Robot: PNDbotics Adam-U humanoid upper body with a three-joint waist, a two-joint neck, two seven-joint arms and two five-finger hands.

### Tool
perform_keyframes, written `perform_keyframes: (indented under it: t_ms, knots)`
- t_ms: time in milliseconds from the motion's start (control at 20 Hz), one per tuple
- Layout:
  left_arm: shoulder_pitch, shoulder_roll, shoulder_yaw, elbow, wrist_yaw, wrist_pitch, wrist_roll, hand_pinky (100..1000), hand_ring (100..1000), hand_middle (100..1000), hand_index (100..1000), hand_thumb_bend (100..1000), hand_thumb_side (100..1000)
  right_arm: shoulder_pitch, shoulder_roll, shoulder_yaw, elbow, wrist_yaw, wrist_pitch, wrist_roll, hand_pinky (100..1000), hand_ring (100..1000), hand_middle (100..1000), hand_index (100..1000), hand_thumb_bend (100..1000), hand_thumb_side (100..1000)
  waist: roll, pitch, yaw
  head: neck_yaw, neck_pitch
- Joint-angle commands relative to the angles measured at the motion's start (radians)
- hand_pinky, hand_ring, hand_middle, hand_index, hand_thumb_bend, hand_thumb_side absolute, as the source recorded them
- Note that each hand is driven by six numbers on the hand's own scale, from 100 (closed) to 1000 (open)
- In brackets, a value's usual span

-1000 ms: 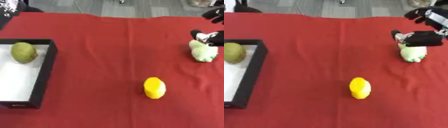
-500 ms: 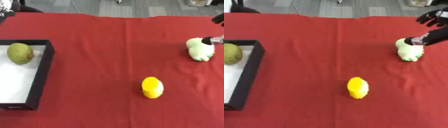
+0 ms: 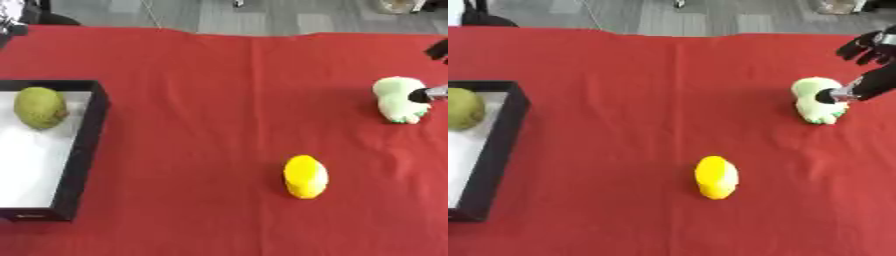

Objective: Pick up the objects with one hand, pass them to the other hand, and then place them into the box on the other side of the table.

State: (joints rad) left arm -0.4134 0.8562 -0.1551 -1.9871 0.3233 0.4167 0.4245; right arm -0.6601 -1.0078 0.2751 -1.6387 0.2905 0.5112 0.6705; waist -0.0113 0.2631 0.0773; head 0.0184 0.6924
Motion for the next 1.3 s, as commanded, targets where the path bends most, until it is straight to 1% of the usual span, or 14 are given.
perform_keyframes:
  t_ms: [50, 350, 500, 700, 1200, 1300]
  knots:
    - [-0.013, 0.018, 0.007, -0.013, 0.004, 0.012, 0.005, 796, 728, 601, 716, 100, 702, -0.016, -0.022, -0.007, 0.012, 0.009, -0.004, 0.013, 983, 925, 888, 933, 526, 376, -0.007, 0.001, 0.003, -0.001, -0.008]
    - [-0.014, 0.013, 0.002, -0.013, 0.004, 0.02, 0.009, 796, 728, 601, 716, 100, 706, -0.026, 0.001, 0.004, 0.051, 0.03, -0.008, -0.009, 983, 922, 887, 935, 514, 388, -0.003, 0.003, 0.006, -0.007, -0.007]
    - [-0.014, 0.012, 0.002, -0.013, 0.004, 0.021, 0.01, 796, 728, 601, 716, 100, 707, -0.03, 0.014, 0.014, 0.071, 0.039, -0.015, -0.017, 982, 921, 887, 935, 516, 393, -0.002, 0.004, 0.008, -0.023, -0.007]
    - [-0.016, 0.009, 0.0, -0.013, 0.004, 0.022, 0.01, 796, 728, 601, 716, 100, 707, -0.035, 0.03, 0.025, 0.093, 0.045, -0.024, -0.018, 981, 920, 887, 936, 505, 403, 0.0, 0.005, 0.01, -0.031, -0.007]
    - [-0.019, 0.007, -0.003, -0.013, 0.002, 0.028, 0.014, 796, 729, 600, 716, 100, 708, -0.037, 0.048, 0.04, 0.131, 0.05, -0.038, 0.006, 983, 923, 890, 947, 492, 440, 0.001, 0.008, 0.015, -0.032, -0.004]
    - [-0.021, 0.006, -0.004, -0.013, 0.002, 0.03, 0.015, 796, 729, 600, 715, 100, 708, -0.037, 0.052, 0.045, 0.139, 0.054, -0.041, 0.01, 984, 924, 891, 948, 504, 440, 0.002, 0.01, 0.016, -0.032, -0.004]
